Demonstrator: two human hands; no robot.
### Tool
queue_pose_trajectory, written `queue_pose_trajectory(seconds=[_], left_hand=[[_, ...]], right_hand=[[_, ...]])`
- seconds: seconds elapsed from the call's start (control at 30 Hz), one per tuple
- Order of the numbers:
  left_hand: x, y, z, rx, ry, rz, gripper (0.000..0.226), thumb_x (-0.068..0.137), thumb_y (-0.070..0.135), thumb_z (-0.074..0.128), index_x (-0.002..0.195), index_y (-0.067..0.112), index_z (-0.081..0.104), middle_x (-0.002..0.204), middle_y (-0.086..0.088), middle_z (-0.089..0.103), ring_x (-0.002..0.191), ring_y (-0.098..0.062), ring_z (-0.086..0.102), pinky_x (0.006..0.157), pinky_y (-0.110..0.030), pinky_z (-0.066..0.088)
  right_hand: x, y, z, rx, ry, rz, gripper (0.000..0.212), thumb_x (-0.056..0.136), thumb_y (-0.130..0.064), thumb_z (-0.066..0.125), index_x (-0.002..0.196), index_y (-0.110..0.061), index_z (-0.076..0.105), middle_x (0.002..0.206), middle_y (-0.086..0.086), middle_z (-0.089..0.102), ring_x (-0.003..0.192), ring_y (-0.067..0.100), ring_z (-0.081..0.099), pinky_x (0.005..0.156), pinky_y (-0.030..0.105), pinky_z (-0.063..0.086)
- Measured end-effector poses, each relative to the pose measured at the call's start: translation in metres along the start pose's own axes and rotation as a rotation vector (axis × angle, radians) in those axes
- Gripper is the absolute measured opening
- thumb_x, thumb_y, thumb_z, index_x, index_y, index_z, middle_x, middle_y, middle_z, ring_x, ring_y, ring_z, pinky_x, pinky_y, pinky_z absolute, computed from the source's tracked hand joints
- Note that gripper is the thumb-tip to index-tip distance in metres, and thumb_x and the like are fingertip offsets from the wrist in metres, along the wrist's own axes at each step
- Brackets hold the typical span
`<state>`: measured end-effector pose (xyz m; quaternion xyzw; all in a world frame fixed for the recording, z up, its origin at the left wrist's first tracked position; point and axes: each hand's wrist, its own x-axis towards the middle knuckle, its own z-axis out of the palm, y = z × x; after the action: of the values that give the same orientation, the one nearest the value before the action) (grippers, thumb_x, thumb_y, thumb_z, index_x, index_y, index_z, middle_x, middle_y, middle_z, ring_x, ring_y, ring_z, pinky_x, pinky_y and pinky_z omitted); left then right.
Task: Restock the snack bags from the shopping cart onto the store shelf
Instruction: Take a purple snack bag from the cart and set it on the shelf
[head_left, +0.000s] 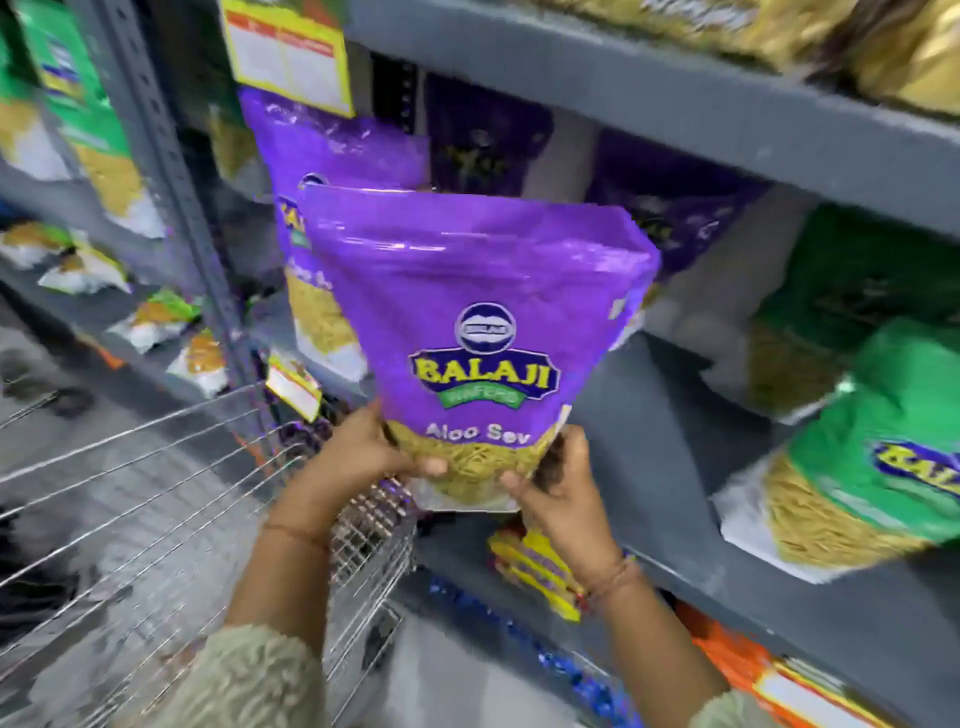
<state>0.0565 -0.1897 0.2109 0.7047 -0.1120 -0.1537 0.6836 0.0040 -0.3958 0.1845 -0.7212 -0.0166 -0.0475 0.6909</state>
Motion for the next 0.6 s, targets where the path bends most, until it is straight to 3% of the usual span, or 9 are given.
queue_pose_trajectory(seconds=[0.13, 0.27, 0.43, 0.6], left_hand=[[0.064, 0.022, 0.048, 0.003, -0.166, 0.017, 0.056, 0.048, -0.008, 0.072, 0.097, 0.013, 0.057, 0.067, 0.022, 0.072, 0.067, 0.007, 0.063, 0.068, -0.012, 0.054], [0.113, 0.037, 0.069, 0.021, -0.347, 0.012, 0.064, 0.057, -0.018, 0.064, 0.117, -0.002, 0.05, 0.075, 0.014, 0.074, 0.073, 0.001, 0.066, 0.069, -0.016, 0.055], [0.154, 0.033, 0.068, 0.029, -0.492, -0.032, 0.054, 0.072, -0.031, 0.041, 0.118, -0.001, 0.045, 0.072, 0.011, 0.075, 0.073, -0.003, 0.068, 0.067, -0.019, 0.057], [0.174, 0.019, 0.063, 0.073, -0.519, -0.04, 0.057, 0.071, -0.03, 0.046, 0.118, 0.002, 0.045, 0.075, 0.012, 0.076, 0.075, -0.003, 0.069, 0.069, -0.02, 0.057]], right_hand=[[0.022, -0.005, -0.049, -0.002, 0.187, -0.031, 0.044, 0.074, 0.006, 0.064, 0.096, -0.023, 0.041, 0.101, -0.005, 0.055, 0.086, -0.004, 0.058, 0.081, 0.017, 0.05], [0.048, 0.002, -0.068, 0.037, 0.361, -0.02, 0.043, 0.076, 0.01, 0.061, 0.1, -0.018, 0.038, 0.105, 0.009, 0.053, 0.094, 0.016, 0.054, 0.086, 0.031, 0.046], [0.075, 0.022, -0.068, 0.054, 0.462, -0.01, 0.044, 0.075, 0.011, 0.062, 0.097, -0.018, 0.038, 0.093, -0.001, 0.055, 0.084, 0.009, 0.055, 0.07, 0.012, 0.051], [0.08, 0.039, -0.063, 0.076, 0.485, 0.028, 0.046, 0.076, 0.006, 0.062, 0.108, -0.011, 0.034, 0.1, -0.002, 0.056, 0.095, 0.015, 0.055, 0.088, 0.035, 0.048]])
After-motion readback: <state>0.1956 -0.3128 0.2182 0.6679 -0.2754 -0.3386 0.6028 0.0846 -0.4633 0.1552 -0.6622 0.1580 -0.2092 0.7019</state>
